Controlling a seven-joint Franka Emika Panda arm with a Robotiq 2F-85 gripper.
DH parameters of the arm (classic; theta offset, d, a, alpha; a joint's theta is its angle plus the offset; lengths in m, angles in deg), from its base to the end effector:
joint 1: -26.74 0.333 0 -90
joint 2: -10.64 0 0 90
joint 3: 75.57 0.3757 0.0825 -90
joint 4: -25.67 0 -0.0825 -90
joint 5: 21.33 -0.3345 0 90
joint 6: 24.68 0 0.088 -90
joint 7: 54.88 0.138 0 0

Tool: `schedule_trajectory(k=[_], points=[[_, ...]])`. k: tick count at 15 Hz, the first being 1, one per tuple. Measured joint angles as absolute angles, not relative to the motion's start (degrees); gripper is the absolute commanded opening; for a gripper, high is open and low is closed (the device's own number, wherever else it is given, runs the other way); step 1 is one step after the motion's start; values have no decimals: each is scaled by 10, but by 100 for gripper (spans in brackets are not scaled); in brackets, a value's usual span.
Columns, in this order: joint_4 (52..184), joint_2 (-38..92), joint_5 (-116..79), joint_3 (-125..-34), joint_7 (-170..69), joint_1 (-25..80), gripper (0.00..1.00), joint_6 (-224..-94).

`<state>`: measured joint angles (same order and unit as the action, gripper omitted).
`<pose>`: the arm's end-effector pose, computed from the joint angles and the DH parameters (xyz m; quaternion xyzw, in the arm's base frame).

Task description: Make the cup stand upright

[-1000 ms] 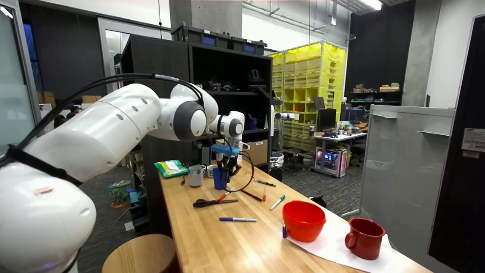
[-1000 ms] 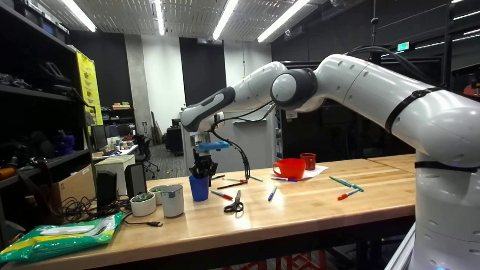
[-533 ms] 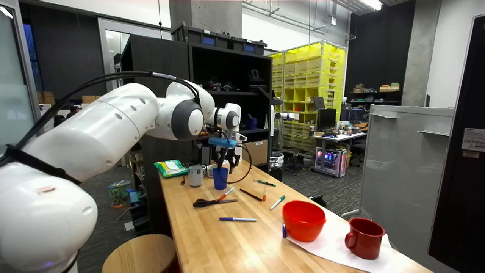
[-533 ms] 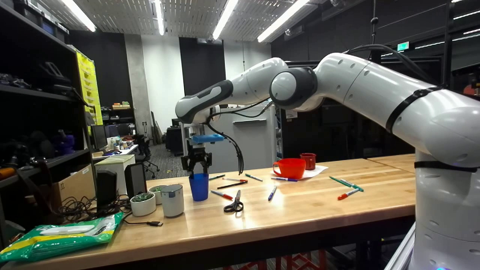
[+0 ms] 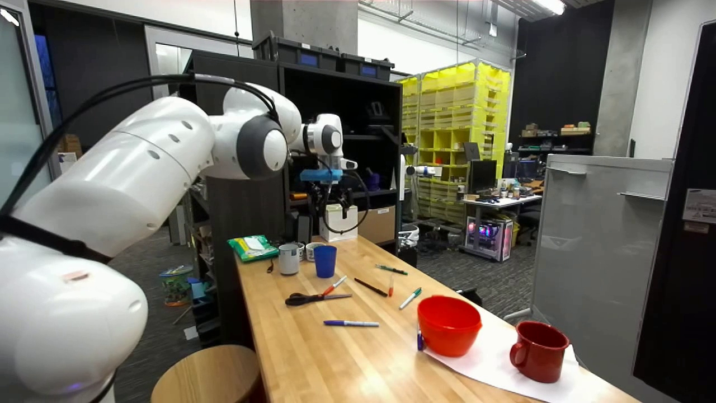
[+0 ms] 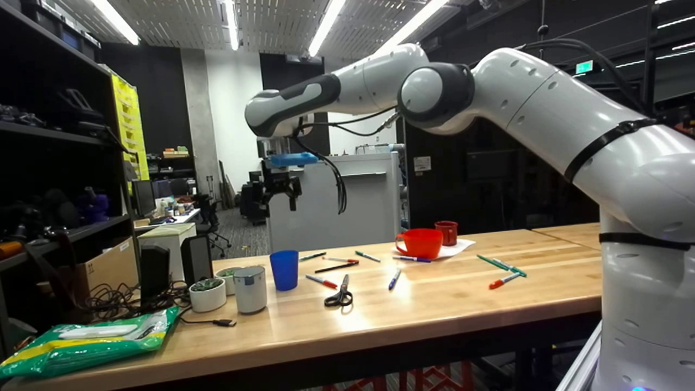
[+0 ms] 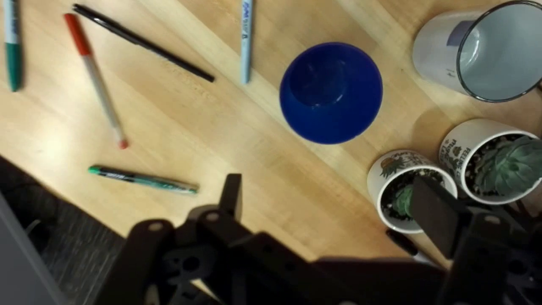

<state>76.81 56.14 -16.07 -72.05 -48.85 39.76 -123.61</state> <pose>0.7377 0.1876 0.4470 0.9956 0.0881 0.0246 0.0193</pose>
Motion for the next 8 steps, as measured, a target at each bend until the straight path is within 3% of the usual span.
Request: schedule_trajectory(k=[8], points=[[960, 372, -95, -764, -439, 388, 100, -1274]])
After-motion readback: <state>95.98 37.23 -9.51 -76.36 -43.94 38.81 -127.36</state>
